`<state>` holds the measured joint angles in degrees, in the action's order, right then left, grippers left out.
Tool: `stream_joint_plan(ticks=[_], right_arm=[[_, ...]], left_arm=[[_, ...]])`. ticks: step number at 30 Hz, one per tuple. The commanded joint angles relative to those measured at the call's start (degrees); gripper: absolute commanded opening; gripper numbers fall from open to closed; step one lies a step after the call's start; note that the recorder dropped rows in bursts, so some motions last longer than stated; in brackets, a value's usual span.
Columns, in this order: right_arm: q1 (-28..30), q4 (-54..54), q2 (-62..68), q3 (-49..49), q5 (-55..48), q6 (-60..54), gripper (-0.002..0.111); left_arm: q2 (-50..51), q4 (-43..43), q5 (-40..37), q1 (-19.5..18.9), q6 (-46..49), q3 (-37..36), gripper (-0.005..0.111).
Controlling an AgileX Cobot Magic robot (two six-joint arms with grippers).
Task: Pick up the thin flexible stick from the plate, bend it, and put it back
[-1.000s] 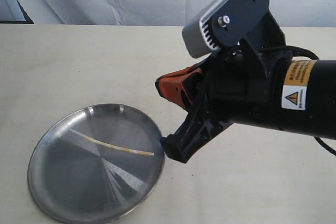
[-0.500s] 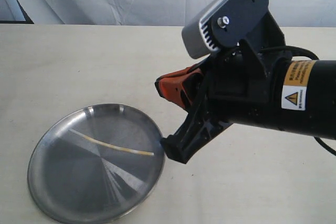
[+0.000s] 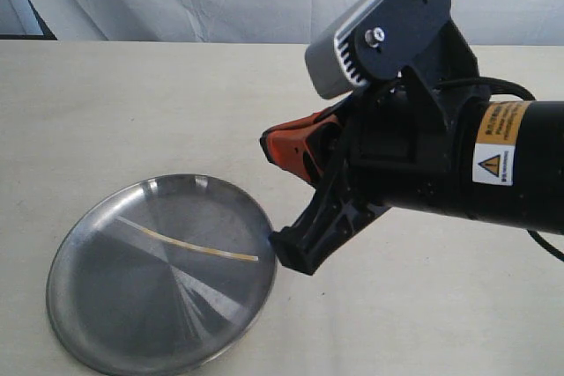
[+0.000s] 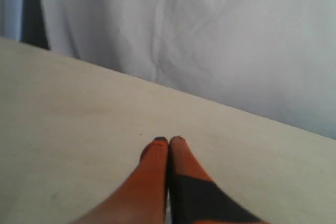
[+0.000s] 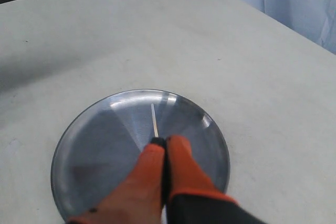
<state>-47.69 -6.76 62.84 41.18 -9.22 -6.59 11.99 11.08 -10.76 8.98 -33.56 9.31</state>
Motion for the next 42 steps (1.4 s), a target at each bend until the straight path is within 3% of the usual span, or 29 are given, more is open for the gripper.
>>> stream_joint_plan(ticks=[1, 7, 22, 30, 38, 42], right_arm=[[0.28, 0.24, -0.34, -0.06, 0.84, -0.29, 0.000], [0.28, 0.24, -0.34, -0.06, 0.84, -0.29, 0.000], [0.28, 0.24, -0.34, -0.06, 0.74, -0.29, 0.000], [0.28, 0.24, -0.81, -0.06, 0.75, -0.29, 0.000], [0.93, 1.38, -10.95, -0.61, -6.25, -0.42, 0.000], [6.96, -0.24, -21.53, -6.56, -8.06, -0.18, 0.000]], left_arm=[[-5.21, -2.78, 0.30, -7.91, -0.49, -4.85, 0.000], [-11.99, -2.78, 0.30, -11.78, -0.49, -8.76, 0.000], [-11.99, 5.48, 0.48, -11.82, -0.49, -9.31, 0.000], [-11.99, 5.68, 0.48, -11.82, -0.49, -9.31, 0.000], [-11.99, 5.68, 0.48, -11.82, -0.49, -9.31, 0.000], [-11.99, 5.68, 0.48, -11.82, -0.49, -9.31, 0.000]])
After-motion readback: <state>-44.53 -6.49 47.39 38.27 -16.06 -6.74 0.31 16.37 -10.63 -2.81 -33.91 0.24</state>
